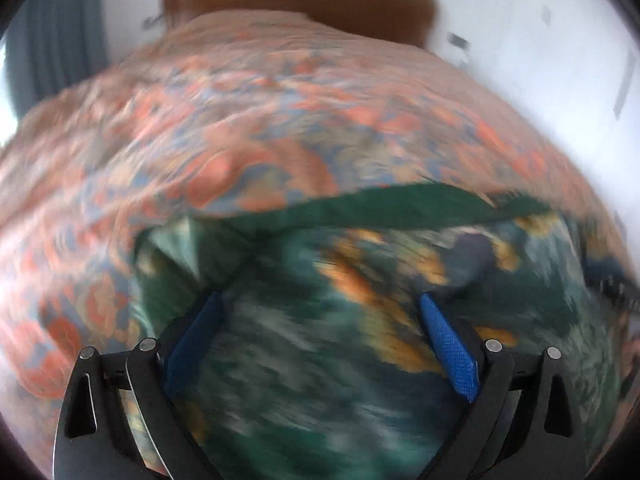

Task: Fold large clothes

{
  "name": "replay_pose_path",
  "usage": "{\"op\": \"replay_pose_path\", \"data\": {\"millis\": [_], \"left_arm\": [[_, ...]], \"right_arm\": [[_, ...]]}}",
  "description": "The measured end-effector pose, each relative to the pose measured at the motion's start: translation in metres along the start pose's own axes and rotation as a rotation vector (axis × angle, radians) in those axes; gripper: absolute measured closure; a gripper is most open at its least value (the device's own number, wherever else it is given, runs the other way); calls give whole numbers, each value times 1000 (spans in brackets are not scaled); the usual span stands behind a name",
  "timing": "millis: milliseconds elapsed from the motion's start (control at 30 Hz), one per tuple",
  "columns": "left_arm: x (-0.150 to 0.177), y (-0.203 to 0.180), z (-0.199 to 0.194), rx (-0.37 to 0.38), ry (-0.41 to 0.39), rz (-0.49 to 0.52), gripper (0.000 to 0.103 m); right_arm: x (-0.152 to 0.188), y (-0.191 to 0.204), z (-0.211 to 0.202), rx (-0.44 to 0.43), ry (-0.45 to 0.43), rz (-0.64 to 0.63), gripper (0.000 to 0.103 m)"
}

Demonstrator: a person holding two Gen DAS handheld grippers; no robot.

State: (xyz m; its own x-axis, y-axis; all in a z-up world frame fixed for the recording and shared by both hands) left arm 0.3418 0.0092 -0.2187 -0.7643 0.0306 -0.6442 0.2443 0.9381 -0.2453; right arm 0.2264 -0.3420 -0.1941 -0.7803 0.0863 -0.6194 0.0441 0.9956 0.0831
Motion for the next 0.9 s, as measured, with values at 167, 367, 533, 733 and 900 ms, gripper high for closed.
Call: {"op": "replay_pose_path", "data": {"millis": [167, 367, 533, 733, 900], "left_arm": [[6, 18, 16, 19, 8, -66, 3], [-9, -6, -30, 22, 4, 5, 5], [-11, -48, -96, 85, -49, 79, 4], [8, -144, -90, 153, -2, 233, 3], [36, -176, -19, 45, 110, 298, 4]], "right_arm": [[13, -17, 21, -84, -21, 52, 36], [9, -9, 19, -47, -17, 21, 36], [-12, -7, -31, -13, -30, 33, 36], [-3, 19, -99, -16, -56, -79, 36], [29, 8, -122, -11, -52, -69, 36]]}}
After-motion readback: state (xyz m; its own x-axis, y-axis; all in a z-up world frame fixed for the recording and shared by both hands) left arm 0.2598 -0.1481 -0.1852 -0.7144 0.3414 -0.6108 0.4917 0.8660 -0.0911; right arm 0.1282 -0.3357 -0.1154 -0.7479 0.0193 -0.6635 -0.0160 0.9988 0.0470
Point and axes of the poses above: each gripper's, at about its wrist camera, not at the fingertips, and z roughly the way its jaws point, y to its left, x to its underside, the point moved 7 cm from there along z, roughly the way its jaws point, and after that the axes turned 7 degrees about x, right-handed, at the moved point
